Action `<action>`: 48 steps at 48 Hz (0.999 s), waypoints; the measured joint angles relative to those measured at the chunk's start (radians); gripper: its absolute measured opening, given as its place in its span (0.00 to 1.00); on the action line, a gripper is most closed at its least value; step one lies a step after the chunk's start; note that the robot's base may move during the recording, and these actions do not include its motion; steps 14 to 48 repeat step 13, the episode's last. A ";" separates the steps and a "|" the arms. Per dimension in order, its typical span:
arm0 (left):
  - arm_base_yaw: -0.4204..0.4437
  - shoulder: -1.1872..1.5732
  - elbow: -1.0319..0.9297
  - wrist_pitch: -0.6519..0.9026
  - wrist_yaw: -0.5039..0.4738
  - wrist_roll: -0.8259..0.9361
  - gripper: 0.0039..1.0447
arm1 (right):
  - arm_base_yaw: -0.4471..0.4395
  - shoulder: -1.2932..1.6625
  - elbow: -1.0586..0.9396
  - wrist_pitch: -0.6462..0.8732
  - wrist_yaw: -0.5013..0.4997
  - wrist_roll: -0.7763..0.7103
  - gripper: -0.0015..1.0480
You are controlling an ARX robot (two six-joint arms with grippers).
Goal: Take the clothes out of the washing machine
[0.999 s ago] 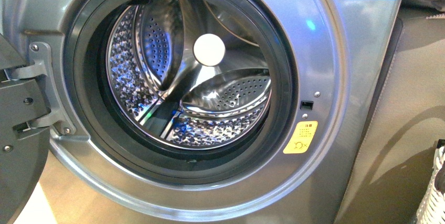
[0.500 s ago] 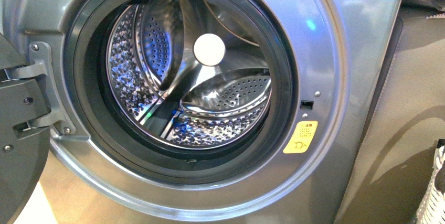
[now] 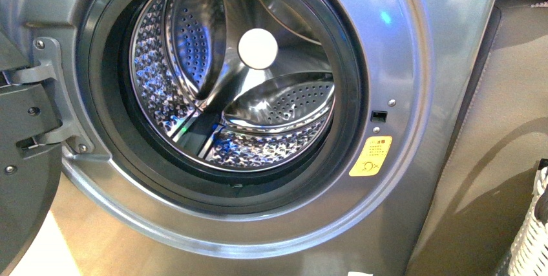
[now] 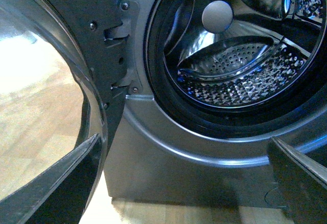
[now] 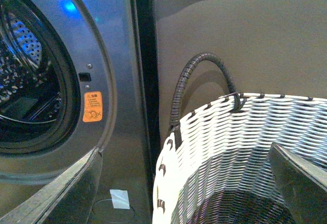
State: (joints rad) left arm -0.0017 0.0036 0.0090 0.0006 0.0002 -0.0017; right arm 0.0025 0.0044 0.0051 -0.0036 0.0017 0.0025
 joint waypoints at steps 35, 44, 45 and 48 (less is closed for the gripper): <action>0.000 0.000 0.000 0.000 0.000 0.000 0.94 | 0.000 0.000 0.000 0.000 0.000 0.000 0.93; 0.000 0.000 0.000 0.000 0.000 0.000 0.94 | 0.000 0.000 0.000 0.000 0.000 0.000 0.93; 0.000 0.000 0.000 0.000 0.000 0.000 0.94 | 0.000 0.000 0.000 0.000 0.000 0.000 0.93; 0.000 0.000 0.000 0.000 0.000 0.000 0.94 | 0.000 0.000 0.000 0.000 0.000 0.000 0.93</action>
